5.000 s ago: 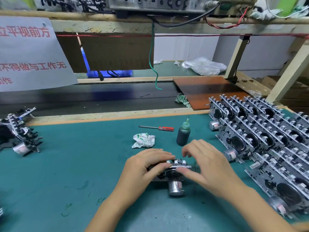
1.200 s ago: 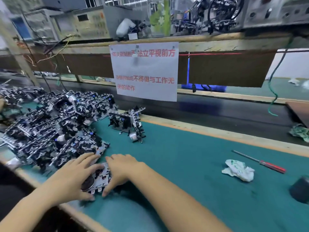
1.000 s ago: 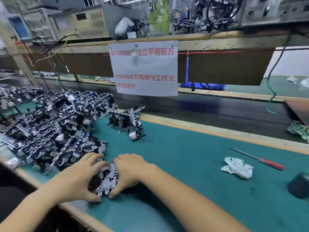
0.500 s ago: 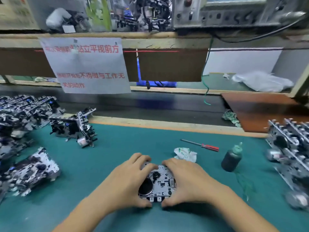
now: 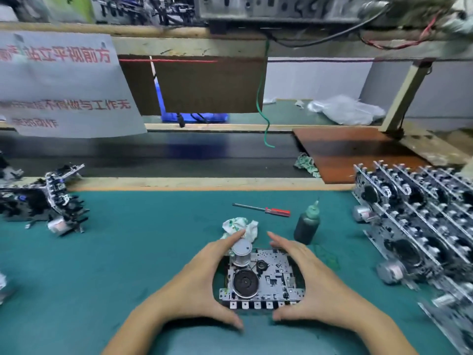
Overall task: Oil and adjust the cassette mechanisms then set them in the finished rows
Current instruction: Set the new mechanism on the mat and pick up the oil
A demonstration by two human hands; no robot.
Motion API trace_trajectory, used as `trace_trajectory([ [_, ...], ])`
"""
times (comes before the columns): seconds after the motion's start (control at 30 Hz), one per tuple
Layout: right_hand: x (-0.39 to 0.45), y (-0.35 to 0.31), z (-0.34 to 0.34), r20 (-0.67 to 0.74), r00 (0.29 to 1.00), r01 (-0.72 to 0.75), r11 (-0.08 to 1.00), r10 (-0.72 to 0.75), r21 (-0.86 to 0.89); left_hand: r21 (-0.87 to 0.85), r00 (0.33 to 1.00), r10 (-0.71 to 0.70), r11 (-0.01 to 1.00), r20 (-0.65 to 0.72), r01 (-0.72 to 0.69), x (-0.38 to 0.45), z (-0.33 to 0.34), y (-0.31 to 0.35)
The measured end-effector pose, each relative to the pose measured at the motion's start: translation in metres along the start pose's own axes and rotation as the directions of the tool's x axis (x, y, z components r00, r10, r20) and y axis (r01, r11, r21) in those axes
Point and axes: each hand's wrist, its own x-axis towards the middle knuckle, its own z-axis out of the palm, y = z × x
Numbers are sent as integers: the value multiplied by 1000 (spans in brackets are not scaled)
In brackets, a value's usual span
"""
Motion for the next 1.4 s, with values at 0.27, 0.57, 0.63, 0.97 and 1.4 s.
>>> trace_trajectory([
  [0.27,1,1,-2,19,1000,-13,1000,13,-7,60,998,-20,998,-52,23,2,3,-5],
  [0.57,1,0,-2,2,1000,9,1000,-9,-28,67,997,15,998,-82,-10,3,5,-4],
  [0.63,2,0,-2,2,1000,14,999,-14,-33,43,997,16,999,-80,-13,2,5,-5],
  [0.97,1,0,-3,8,1000,20,999,-20,-50,96,991,60,994,-119,-48,5,14,-3],
  [1.4,1,5,-2,45,999,18,993,-13,-114,89,996,61,994,-67,-55,3,11,-7],
])
